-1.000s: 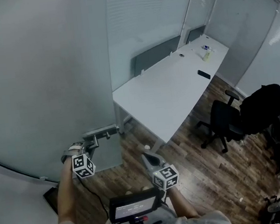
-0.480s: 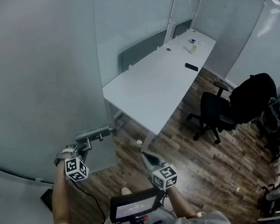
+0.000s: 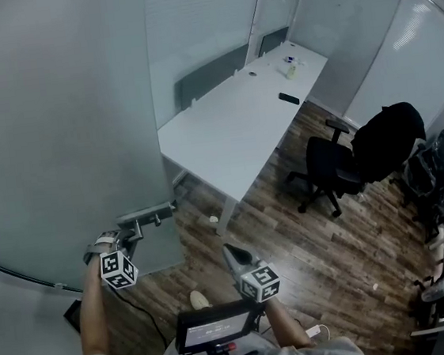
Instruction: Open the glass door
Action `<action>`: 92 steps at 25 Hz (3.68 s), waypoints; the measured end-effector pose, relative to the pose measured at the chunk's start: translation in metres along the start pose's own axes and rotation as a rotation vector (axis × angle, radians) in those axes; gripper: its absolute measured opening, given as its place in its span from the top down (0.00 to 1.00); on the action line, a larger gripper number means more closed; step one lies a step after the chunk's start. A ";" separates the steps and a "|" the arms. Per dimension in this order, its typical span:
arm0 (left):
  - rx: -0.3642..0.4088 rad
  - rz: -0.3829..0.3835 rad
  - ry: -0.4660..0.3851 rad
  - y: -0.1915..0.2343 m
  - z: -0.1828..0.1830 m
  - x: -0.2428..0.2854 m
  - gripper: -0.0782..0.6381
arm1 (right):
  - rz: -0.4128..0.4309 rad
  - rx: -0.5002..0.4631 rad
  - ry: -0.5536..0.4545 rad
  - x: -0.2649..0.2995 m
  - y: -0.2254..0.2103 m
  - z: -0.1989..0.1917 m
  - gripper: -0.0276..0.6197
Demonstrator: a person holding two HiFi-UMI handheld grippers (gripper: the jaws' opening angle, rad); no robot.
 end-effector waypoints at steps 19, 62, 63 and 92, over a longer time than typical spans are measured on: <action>0.069 -0.019 -0.070 -0.053 0.033 -0.044 0.89 | -0.057 0.019 -0.052 -0.070 0.044 -0.042 0.95; 0.213 -0.076 -0.182 -0.177 0.073 -0.145 0.89 | -0.146 0.059 -0.118 -0.208 0.118 -0.113 0.95; 0.218 -0.077 -0.186 -0.180 0.073 -0.149 0.89 | -0.151 0.060 -0.119 -0.211 0.122 -0.115 0.95; 0.321 -0.099 -0.288 -0.244 0.083 -0.214 0.89 | -0.325 0.094 -0.211 -0.285 0.202 -0.165 0.95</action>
Point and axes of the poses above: the fingertips, and each gripper's own axes: x forward along the fingers, y to its left, z out of its top, the point moved 3 cm from there along -x, backward along the fingers, and after that the axes turned 13 degrees about x, right-handed, at the moved point
